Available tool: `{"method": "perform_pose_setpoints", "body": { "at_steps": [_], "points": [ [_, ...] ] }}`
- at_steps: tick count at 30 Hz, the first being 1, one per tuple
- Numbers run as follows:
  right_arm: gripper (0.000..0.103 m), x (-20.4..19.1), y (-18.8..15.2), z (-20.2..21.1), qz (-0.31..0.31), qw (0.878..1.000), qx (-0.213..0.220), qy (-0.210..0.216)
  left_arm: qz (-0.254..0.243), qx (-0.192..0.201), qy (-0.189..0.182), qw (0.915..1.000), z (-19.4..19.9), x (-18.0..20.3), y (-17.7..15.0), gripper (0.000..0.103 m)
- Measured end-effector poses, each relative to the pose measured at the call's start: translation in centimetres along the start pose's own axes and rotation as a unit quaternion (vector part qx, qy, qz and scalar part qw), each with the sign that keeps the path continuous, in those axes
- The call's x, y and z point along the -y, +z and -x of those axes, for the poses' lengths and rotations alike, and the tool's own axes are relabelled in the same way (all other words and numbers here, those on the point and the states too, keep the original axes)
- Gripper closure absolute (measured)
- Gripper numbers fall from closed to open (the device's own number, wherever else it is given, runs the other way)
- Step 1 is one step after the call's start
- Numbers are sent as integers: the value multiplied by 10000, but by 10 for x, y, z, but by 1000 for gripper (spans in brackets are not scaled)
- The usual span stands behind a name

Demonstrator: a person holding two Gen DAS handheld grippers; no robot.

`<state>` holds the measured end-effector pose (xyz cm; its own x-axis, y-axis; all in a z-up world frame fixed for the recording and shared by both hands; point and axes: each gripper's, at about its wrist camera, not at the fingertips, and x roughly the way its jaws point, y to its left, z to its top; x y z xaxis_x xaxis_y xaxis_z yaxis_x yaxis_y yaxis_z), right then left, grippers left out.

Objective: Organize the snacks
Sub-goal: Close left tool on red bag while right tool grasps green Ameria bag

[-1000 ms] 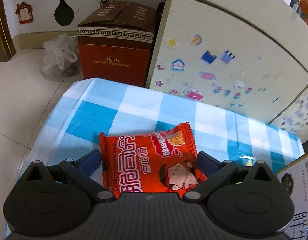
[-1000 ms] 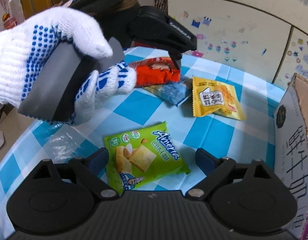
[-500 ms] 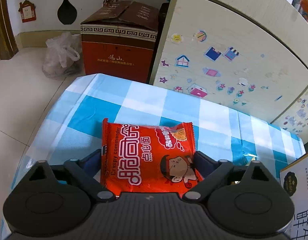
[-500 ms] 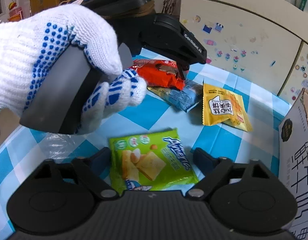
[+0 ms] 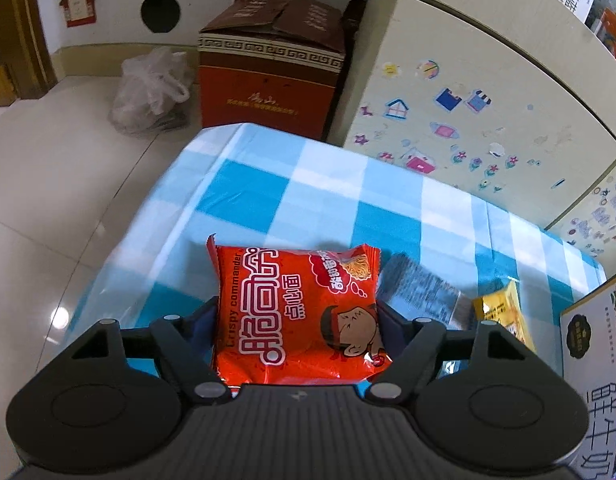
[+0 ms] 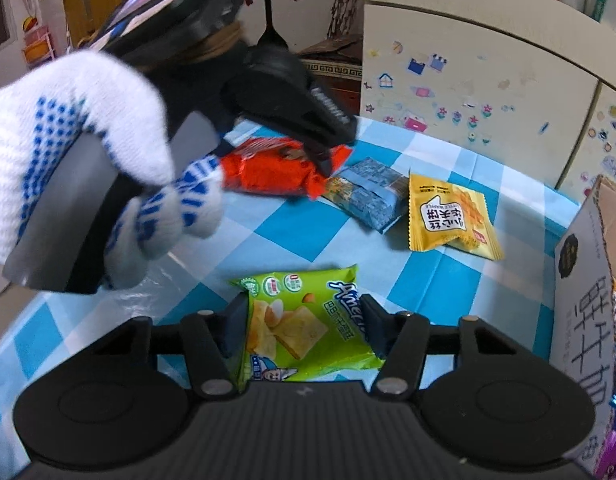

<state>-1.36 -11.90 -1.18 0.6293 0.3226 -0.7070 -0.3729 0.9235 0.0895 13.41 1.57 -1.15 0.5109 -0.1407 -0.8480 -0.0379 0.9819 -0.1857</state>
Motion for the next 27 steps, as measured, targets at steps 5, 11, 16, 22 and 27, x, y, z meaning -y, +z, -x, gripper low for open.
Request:
{"method": "perform_pose_setpoints", "body": {
  "at_steps": [5,11,16,22,27],
  "points": [
    [44,5,3,15,-114,9999,100,-24,22,39,32,10000,19,-4,-7,21],
    [44,10,6,32,-284,9993,238,-30,-69,126,8,9999,41,-3,-16,21],
    [44,13,7,49,-380,9988,313,-59,-113,166,-38,9998,54,0,-24,21],
    [44,16,10,78,-409,9977,540,-78,-145,168,-38,9997,68,3,-36,21],
    [44,25,13,102,-570,9958,702,-144,-119,147,-131,9997,83,5,-48,21]
  ]
}}
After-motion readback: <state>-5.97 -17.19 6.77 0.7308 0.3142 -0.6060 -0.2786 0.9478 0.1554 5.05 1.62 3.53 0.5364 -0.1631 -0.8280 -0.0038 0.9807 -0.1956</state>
